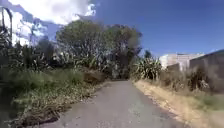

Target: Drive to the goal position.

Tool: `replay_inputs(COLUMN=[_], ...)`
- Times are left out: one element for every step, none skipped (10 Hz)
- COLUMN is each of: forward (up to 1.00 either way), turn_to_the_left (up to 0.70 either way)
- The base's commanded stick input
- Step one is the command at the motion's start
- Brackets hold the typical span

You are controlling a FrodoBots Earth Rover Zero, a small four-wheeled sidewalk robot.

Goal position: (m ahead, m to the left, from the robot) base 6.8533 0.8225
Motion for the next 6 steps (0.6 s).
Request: replay_inputs(forward=[0.85,0.85,0.85,0.85,0.85,0.85], turn_to_the_left=[0.00,0.00,0.00,-0.12,-0.25,-0.29])
